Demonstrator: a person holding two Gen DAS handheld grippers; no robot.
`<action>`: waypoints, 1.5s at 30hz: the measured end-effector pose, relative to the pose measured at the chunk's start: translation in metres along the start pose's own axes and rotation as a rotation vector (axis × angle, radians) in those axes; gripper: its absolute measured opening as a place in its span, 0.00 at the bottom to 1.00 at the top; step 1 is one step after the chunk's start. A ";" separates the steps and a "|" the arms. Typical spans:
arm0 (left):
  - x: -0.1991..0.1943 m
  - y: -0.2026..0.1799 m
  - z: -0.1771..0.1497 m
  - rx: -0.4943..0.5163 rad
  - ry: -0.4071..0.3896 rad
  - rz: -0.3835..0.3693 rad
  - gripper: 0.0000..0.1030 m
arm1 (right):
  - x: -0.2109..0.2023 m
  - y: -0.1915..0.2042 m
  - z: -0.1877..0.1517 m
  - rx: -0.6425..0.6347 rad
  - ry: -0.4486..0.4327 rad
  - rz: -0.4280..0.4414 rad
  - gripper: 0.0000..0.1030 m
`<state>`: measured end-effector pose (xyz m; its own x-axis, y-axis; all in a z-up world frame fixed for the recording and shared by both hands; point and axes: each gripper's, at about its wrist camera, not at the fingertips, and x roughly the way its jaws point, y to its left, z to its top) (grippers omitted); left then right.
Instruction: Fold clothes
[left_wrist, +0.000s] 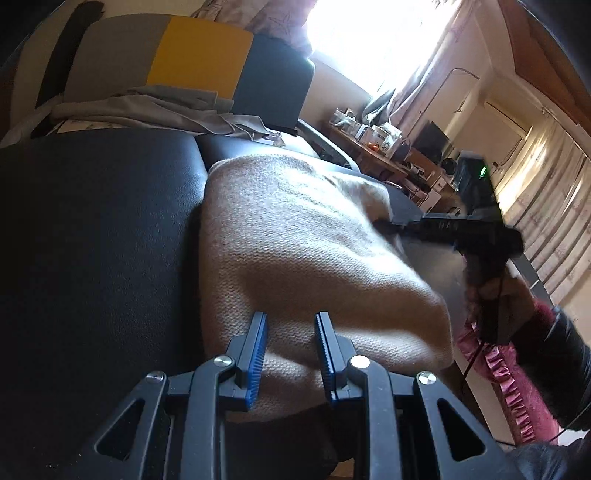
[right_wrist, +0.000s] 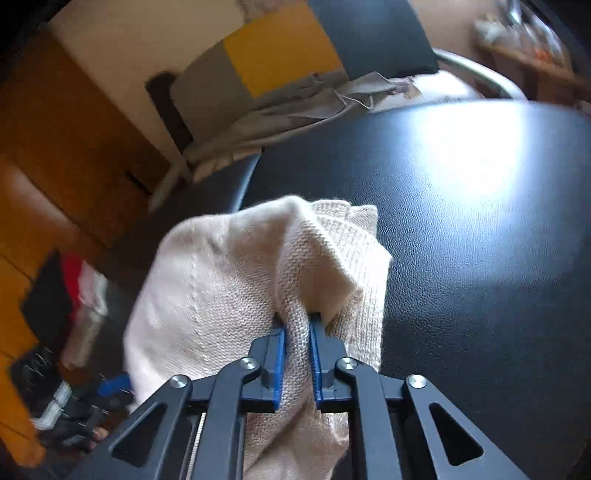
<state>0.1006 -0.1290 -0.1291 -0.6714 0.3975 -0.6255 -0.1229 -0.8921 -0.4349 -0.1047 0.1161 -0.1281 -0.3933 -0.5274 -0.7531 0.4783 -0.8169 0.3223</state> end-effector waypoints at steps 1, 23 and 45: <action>-0.001 0.000 0.000 0.002 -0.002 -0.016 0.25 | -0.009 0.006 0.008 -0.055 -0.019 -0.038 0.09; 0.023 -0.034 0.054 0.160 0.018 -0.084 0.26 | -0.023 -0.042 0.024 -0.046 -0.077 0.052 0.28; 0.094 -0.047 0.088 0.338 0.088 0.054 0.26 | -0.054 -0.005 -0.065 -0.245 0.178 -0.046 0.07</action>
<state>-0.0211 -0.0683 -0.1103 -0.6201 0.3517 -0.7013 -0.3337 -0.9272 -0.1699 -0.0353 0.1637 -0.1263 -0.2856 -0.4243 -0.8593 0.6472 -0.7467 0.1536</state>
